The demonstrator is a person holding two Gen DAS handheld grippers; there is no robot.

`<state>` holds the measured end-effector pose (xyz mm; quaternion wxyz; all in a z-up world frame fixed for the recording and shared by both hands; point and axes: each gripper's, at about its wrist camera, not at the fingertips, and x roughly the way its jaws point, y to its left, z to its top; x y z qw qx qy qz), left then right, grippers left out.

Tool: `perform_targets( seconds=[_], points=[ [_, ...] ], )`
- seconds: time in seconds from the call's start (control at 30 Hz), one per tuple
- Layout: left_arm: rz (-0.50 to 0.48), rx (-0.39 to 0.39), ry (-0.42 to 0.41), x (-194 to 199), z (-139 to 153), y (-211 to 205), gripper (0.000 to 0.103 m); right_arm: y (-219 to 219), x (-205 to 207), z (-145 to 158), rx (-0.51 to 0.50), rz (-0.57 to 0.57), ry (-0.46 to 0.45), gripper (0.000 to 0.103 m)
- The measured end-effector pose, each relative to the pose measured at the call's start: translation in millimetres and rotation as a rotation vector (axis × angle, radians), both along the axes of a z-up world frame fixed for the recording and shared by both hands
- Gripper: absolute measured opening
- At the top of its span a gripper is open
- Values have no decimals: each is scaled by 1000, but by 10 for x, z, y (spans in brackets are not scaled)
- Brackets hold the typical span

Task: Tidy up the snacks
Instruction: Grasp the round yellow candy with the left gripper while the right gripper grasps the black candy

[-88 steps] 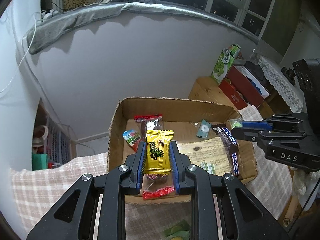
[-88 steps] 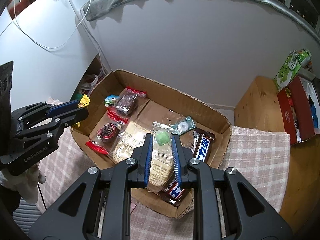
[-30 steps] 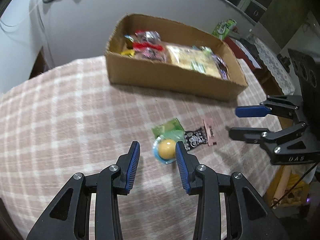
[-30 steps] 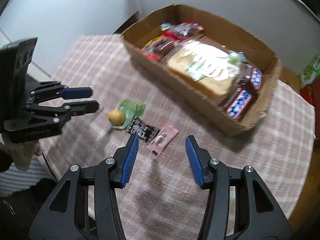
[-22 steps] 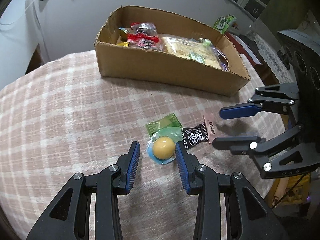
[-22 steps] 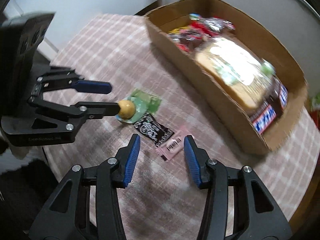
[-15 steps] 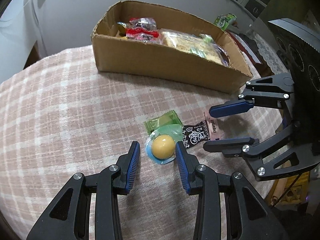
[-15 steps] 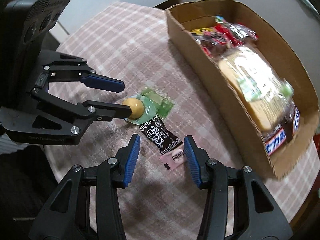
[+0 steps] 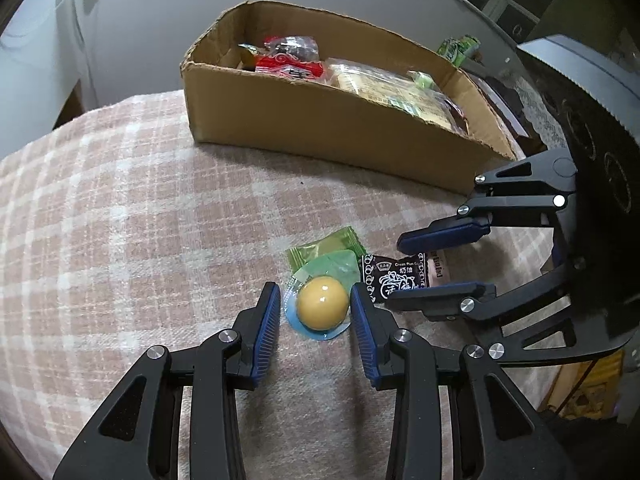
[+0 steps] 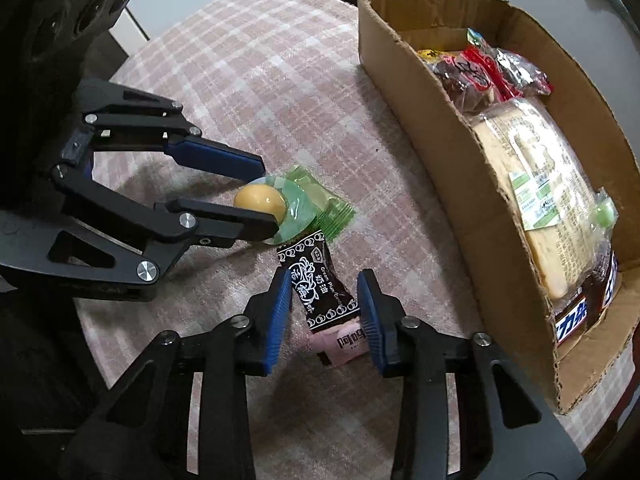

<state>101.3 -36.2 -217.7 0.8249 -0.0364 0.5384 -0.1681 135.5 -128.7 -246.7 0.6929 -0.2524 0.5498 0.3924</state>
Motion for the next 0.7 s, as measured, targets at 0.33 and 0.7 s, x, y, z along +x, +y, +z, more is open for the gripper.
perform_targets(
  seconds=[0.33, 0.7],
  points=[
    [21, 9, -9, -21, -10, 9, 31, 89, -81, -30, -24, -24, -32, 24],
    [57, 0, -12, -95, 71, 186, 30, -126, -69, 49, 74, -195, -12, 24]
  ],
)
